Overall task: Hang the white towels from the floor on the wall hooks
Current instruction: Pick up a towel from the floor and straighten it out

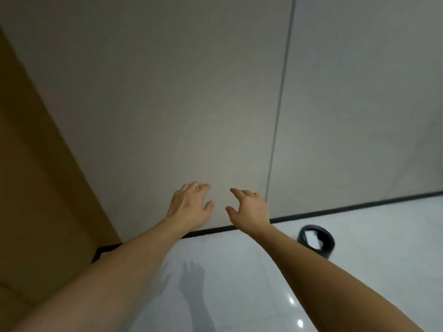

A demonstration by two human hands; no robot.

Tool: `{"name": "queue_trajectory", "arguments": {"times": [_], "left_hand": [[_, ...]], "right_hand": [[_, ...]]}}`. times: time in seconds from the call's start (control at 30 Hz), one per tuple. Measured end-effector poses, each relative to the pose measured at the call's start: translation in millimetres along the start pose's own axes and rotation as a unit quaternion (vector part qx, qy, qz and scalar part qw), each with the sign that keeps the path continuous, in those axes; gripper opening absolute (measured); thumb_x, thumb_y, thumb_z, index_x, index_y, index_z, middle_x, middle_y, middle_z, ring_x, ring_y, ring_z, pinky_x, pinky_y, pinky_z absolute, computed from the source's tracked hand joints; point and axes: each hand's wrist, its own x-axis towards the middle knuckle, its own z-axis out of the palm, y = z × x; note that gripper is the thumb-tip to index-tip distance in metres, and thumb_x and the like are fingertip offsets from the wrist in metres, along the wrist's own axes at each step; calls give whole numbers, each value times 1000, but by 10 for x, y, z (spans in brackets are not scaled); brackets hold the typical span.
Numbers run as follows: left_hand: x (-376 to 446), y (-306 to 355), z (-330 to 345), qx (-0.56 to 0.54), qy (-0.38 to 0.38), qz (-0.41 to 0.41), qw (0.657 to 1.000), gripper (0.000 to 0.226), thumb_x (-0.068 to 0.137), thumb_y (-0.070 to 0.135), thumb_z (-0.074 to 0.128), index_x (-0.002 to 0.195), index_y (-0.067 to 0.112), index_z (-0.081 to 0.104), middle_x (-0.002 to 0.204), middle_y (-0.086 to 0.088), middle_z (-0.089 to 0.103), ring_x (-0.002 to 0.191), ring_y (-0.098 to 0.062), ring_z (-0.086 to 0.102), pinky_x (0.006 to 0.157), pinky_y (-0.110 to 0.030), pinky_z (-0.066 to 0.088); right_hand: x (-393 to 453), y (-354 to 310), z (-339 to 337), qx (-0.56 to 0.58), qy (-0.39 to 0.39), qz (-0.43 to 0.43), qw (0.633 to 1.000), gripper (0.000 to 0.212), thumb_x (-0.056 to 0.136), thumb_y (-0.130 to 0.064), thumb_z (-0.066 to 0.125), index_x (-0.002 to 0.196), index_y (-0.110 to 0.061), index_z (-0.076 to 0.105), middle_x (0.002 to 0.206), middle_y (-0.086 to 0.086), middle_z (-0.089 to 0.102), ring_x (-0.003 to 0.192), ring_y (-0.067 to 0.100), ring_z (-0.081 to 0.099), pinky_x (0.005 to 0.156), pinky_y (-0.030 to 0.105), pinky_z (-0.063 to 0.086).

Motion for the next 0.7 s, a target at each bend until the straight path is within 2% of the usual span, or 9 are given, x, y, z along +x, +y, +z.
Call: {"name": "queue_trajectory", "arguments": {"times": [0.17, 0.37, 0.53, 0.7], "left_hand": [[815, 1575, 829, -37, -81, 149, 985, 55, 92, 50, 46, 142, 29, 41, 145, -2, 43, 132, -22, 37, 107, -37, 31], [1469, 3429, 1741, -67, -157, 311, 935, 54, 90, 53, 46, 139, 30, 42, 140, 0, 47, 127, -23, 41, 104, -39, 34], [1771, 4728, 2290, -85, -213, 422, 877, 56, 91, 54, 44, 141, 29, 39, 146, -3, 41, 132, -24, 37, 107, -42, 32], [1801, 5931, 2603, -100, -241, 512, 818, 57, 93, 54, 43, 143, 28, 38, 147, -4, 40, 133, -25, 37, 107, -43, 32]], "right_hand": [[-342, 1552, -607, -43, 42, 175, 983, 60, 87, -46, 56, 143, -30, 41, 134, 4, 56, 122, 30, 48, 99, 45, 43], [-750, 3109, -1211, -72, 73, 371, 923, 61, 88, -48, 57, 144, -30, 39, 139, 3, 52, 126, 28, 45, 101, 42, 42], [-1084, 4050, -1715, -71, 91, 497, 860, 61, 90, -44, 54, 146, -28, 36, 142, 3, 49, 129, 27, 42, 105, 42, 37], [-1556, 4659, -2163, -70, 133, 590, 793, 59, 90, -44, 54, 145, -28, 38, 138, 3, 51, 126, 27, 43, 103, 41, 37]]}}
